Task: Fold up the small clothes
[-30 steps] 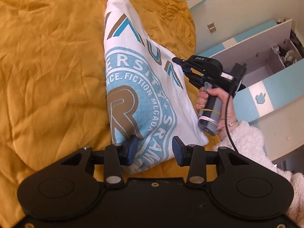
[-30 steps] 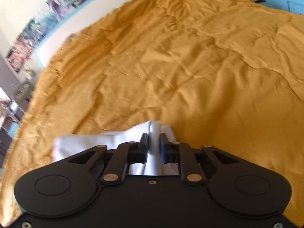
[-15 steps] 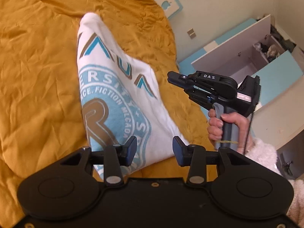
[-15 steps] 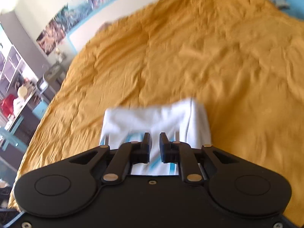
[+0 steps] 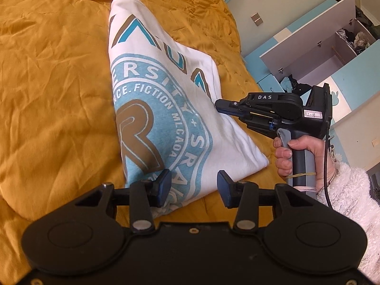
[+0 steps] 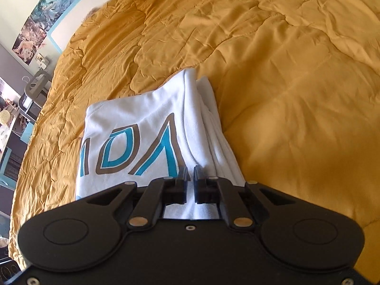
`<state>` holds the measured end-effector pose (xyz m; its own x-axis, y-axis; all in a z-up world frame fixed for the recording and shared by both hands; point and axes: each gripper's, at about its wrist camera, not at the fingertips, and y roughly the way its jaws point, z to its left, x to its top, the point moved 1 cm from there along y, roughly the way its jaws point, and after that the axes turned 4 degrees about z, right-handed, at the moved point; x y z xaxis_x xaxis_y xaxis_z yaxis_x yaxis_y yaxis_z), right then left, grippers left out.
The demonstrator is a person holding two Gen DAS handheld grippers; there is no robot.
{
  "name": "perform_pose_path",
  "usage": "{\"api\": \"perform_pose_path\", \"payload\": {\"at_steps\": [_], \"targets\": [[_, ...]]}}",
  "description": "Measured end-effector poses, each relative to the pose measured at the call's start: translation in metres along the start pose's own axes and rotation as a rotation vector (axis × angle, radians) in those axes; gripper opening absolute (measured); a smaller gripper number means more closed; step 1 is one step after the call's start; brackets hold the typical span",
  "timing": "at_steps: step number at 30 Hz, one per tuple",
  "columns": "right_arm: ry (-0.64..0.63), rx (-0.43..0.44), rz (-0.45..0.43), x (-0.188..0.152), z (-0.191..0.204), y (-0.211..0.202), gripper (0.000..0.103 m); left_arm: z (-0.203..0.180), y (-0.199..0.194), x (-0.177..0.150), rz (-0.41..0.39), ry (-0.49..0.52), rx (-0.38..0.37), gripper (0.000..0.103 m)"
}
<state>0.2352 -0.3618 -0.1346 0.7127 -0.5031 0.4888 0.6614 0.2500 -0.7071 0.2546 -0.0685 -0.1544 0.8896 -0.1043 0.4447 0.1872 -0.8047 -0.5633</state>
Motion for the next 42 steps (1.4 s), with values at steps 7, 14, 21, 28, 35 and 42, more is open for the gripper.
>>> {"api": "perform_pose_path", "payload": {"at_steps": [7,14,21,28,35,42], "targets": [[0.023,0.100,-0.125,0.021,-0.010,-0.025,0.034,-0.022,-0.035,0.007,-0.134,0.108,0.094,0.046],[0.183,0.122,-0.193,0.035,-0.041,-0.037,0.036,-0.009,-0.048,0.012,-0.161,0.040,0.122,0.046],[0.251,0.186,-0.183,0.039,-0.061,-0.035,0.046,0.000,-0.066,0.013,-0.207,-0.013,0.106,0.047],[0.243,0.248,-0.125,0.049,-0.068,-0.017,0.057,0.046,-0.056,0.010,-0.123,-0.289,0.016,0.047],[0.213,0.338,-0.024,0.057,-0.068,0.016,0.058,0.053,-0.022,0.010,0.004,-0.342,-0.104,0.048],[0.126,0.314,0.058,0.068,-0.059,0.050,0.061,0.052,-0.006,0.007,0.035,-0.333,-0.159,0.049]]}}
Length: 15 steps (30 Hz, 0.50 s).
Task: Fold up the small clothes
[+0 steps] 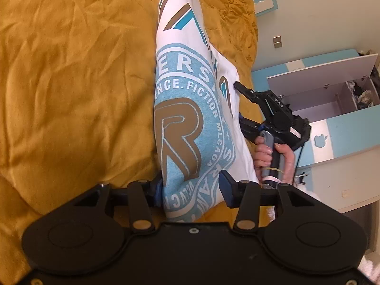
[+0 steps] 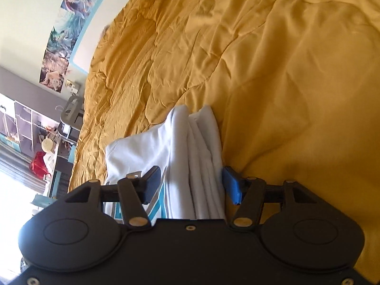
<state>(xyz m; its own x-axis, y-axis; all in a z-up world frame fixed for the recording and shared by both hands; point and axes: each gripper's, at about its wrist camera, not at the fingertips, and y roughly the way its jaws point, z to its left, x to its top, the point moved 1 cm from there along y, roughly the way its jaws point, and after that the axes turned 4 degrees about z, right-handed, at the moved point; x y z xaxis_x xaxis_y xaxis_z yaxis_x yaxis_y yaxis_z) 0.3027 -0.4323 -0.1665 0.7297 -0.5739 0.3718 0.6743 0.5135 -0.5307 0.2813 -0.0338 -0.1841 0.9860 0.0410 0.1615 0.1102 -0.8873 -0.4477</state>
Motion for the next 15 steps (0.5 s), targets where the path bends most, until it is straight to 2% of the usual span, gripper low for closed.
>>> {"api": "perform_pose_path", "payload": {"at_steps": [6,8,13,14,15], "targets": [[0.001,0.085,0.041,0.021,-0.008,0.027,0.065,0.017,0.006,0.001,0.017,-0.101,-0.127,0.050],[-0.003,0.117,0.046,0.026,-0.009,0.036,0.071,0.021,0.012,0.000,0.026,-0.127,-0.165,0.051],[-0.021,0.191,0.041,0.031,-0.011,0.050,0.078,0.021,0.028,-0.002,0.052,-0.120,-0.188,0.050],[-0.028,0.201,0.040,0.031,-0.011,0.051,0.078,0.020,0.028,-0.002,0.046,-0.126,-0.187,0.043],[-0.043,0.207,0.041,0.031,-0.010,0.052,0.077,0.019,0.029,-0.003,0.043,-0.127,-0.194,0.042]]}}
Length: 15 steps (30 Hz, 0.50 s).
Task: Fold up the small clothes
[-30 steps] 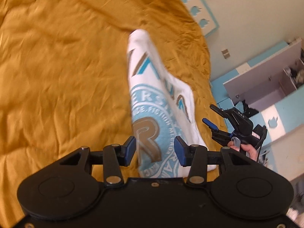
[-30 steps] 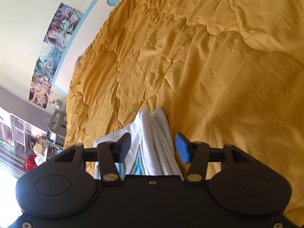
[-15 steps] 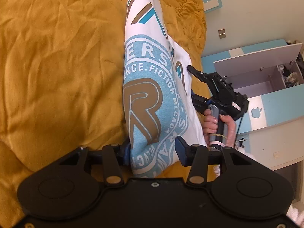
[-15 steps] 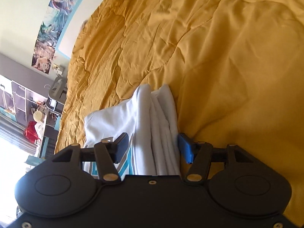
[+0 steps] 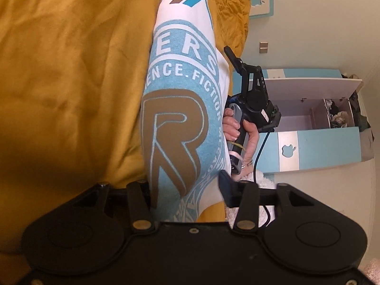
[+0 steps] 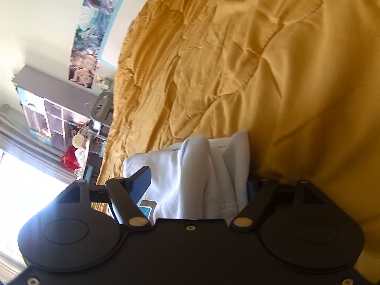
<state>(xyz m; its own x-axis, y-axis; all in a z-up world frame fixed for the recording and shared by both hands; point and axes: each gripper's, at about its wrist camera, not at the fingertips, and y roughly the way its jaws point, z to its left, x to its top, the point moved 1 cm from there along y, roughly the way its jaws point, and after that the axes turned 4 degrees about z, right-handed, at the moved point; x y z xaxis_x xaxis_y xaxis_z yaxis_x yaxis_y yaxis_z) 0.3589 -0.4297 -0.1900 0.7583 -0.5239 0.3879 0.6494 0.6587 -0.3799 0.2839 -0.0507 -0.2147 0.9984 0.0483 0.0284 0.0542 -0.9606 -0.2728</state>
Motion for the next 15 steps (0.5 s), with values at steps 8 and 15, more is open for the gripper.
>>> {"api": "perform_pose_path", "payload": {"at_steps": [8,15], "targets": [[-0.007,-0.072,-0.032,0.001,0.011,-0.006,0.033,-0.005,-0.011,-0.008,-0.040,-0.006,-0.059,0.013],[-0.098,-0.098,-0.071,0.006,0.076,-0.019,0.029,-0.036,-0.036,-0.014,-0.110,0.073,-0.108,0.012]]}}
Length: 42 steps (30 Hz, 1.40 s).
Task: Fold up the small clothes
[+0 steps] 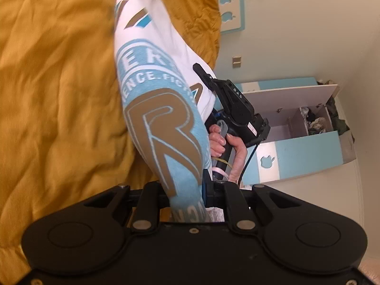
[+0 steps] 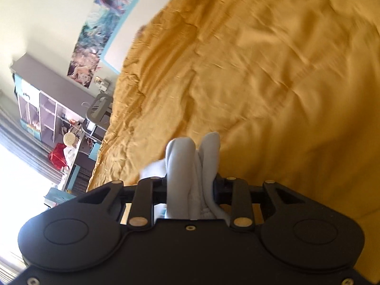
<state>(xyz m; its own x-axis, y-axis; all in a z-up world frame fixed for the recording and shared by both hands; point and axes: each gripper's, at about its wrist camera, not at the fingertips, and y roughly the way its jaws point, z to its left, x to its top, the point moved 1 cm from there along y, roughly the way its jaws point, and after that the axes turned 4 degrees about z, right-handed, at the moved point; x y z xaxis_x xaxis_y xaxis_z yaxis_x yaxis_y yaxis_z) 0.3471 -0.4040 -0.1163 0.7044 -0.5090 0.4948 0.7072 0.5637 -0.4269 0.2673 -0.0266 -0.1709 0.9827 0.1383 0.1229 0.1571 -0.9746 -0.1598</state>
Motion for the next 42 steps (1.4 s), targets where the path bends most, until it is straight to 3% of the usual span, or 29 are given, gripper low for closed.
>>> {"api": "perform_pose_path", "payload": {"at_steps": [4,10,17,20,24,29,31,33,35,37,42], "targets": [[-0.059,-0.009,-0.009,0.012,0.052,-0.001,0.028,-0.028,-0.030,0.004,-0.061,0.062,-0.019,0.012],[-0.180,0.028,0.015,0.019,0.151,0.025,0.028,-0.071,-0.107,0.007,-0.191,0.162,-0.017,0.012],[-0.238,0.277,0.003,-0.001,0.262,0.085,0.027,-0.124,-0.222,0.003,-0.371,0.284,0.086,0.012],[-0.252,0.334,0.043,-0.016,0.290,0.126,0.027,-0.112,-0.260,-0.009,-0.417,0.245,0.141,0.013],[-0.235,0.286,0.151,-0.048,0.283,0.197,0.027,-0.037,-0.282,-0.022,-0.434,0.057,0.187,0.012],[-0.318,0.042,0.300,-0.110,0.236,0.279,0.026,0.075,-0.282,-0.040,-0.381,-0.200,0.245,0.012],[-0.307,-0.007,0.275,-0.114,0.212,0.287,0.026,0.086,-0.283,-0.043,-0.367,-0.199,0.212,0.014],[-0.236,0.020,0.283,-0.110,0.192,0.288,0.025,0.088,-0.285,-0.044,-0.356,-0.211,0.187,0.016],[-0.239,0.030,0.292,-0.107,0.189,0.285,0.031,0.086,-0.286,-0.047,-0.344,-0.203,0.195,0.016],[-0.227,0.012,0.323,-0.103,0.192,0.279,0.044,0.087,-0.288,-0.046,-0.338,-0.199,0.196,0.016],[-0.255,0.057,0.358,-0.111,0.194,0.214,0.056,0.070,-0.277,-0.028,-0.329,-0.192,0.240,0.019]]}}
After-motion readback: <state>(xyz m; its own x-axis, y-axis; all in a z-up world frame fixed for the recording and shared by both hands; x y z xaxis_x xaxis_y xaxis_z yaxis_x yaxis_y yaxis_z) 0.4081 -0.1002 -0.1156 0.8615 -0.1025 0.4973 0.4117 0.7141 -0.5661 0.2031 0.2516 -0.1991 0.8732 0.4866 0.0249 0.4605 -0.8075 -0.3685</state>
